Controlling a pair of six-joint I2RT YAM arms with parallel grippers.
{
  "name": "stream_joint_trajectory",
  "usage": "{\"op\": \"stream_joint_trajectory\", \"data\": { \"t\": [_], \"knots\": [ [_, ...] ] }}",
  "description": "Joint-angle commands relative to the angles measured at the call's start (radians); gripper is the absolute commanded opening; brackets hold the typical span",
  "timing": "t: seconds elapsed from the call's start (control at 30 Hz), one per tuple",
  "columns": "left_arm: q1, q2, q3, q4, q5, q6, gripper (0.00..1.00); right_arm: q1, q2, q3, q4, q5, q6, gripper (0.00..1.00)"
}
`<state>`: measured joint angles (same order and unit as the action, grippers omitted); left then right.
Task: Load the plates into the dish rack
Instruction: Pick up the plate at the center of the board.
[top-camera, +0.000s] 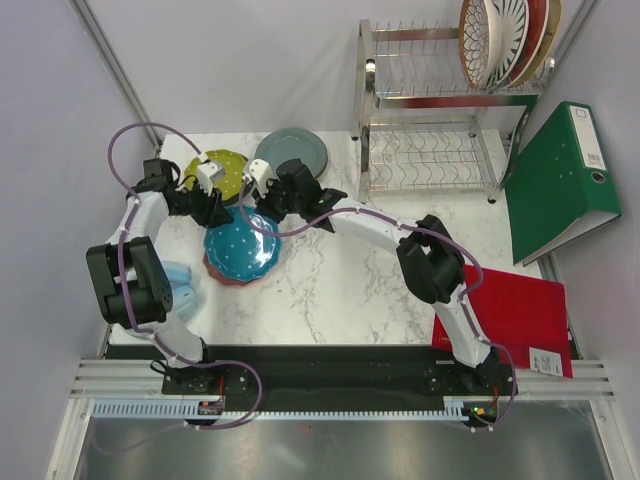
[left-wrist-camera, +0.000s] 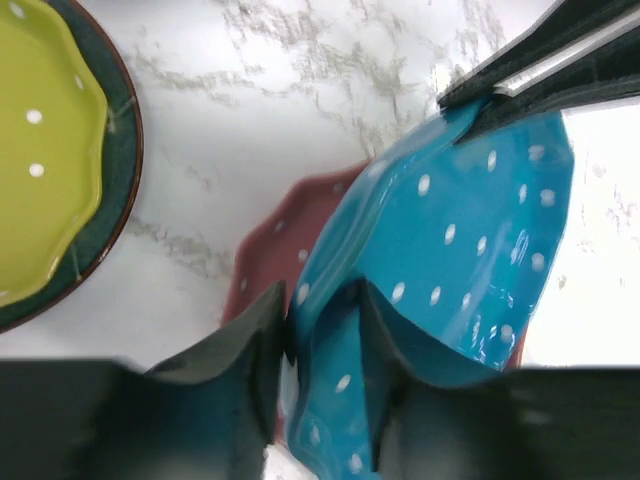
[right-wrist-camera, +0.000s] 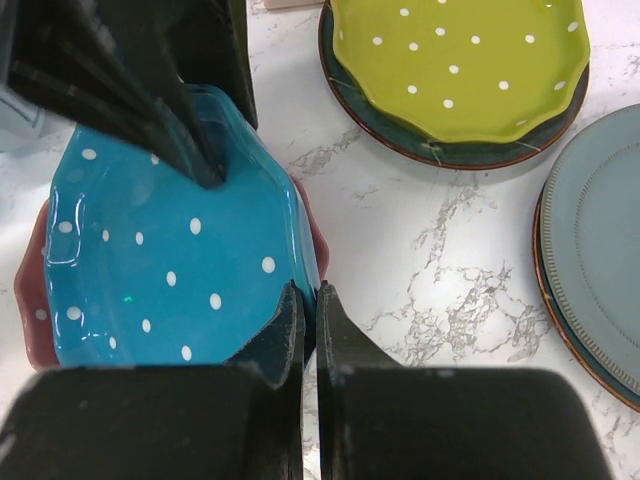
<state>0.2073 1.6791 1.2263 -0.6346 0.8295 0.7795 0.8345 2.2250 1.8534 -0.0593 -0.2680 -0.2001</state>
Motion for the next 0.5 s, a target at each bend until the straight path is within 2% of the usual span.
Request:
{"op": "stream_joint_trajectory", "data": {
  "t": [0.0, 0.07, 0.1, 0.17, 0.2, 0.23, 0.3, 0.37, 0.47],
  "knots": [
    [0.003, 0.085, 0.145, -0.284, 0.135, 0.194, 0.26, 0.006, -0.087, 0.012, 0.128, -0.033, -0.007, 0.00],
    [0.009, 0.128, 0.197, -0.377, 0.155, 0.251, 0.17, 0.005, -0.065, 0.033, 0.099, -0.048, -0.001, 0.00],
    [0.010, 0.136, 0.208, -0.393, 0.163, 0.263, 0.09, 0.003, -0.054, 0.050, 0.078, -0.057, 0.016, 0.06],
    [0.020, 0.140, 0.219, -0.404, 0.174, 0.280, 0.05, -0.012, -0.018, 0.096, 0.014, -0.100, 0.050, 0.26],
    [0.020, 0.137, 0.219, -0.404, 0.175, 0.285, 0.04, -0.020, -0.002, 0.116, -0.008, -0.138, 0.086, 0.43],
    [0.021, 0.133, 0.217, -0.404, 0.175, 0.294, 0.03, -0.031, 0.016, 0.141, -0.034, -0.217, 0.114, 0.46],
    [0.021, 0.119, 0.214, -0.404, 0.174, 0.314, 0.02, -0.069, 0.077, 0.216, -0.092, -0.322, 0.177, 0.51],
    [0.021, 0.110, 0.213, -0.402, 0.174, 0.334, 0.02, -0.109, 0.146, 0.277, -0.111, -0.449, 0.307, 0.52],
    [0.021, 0.100, 0.216, -0.398, 0.180, 0.340, 0.02, -0.138, 0.196, 0.300, -0.112, -0.502, 0.387, 0.53]
  ]
}}
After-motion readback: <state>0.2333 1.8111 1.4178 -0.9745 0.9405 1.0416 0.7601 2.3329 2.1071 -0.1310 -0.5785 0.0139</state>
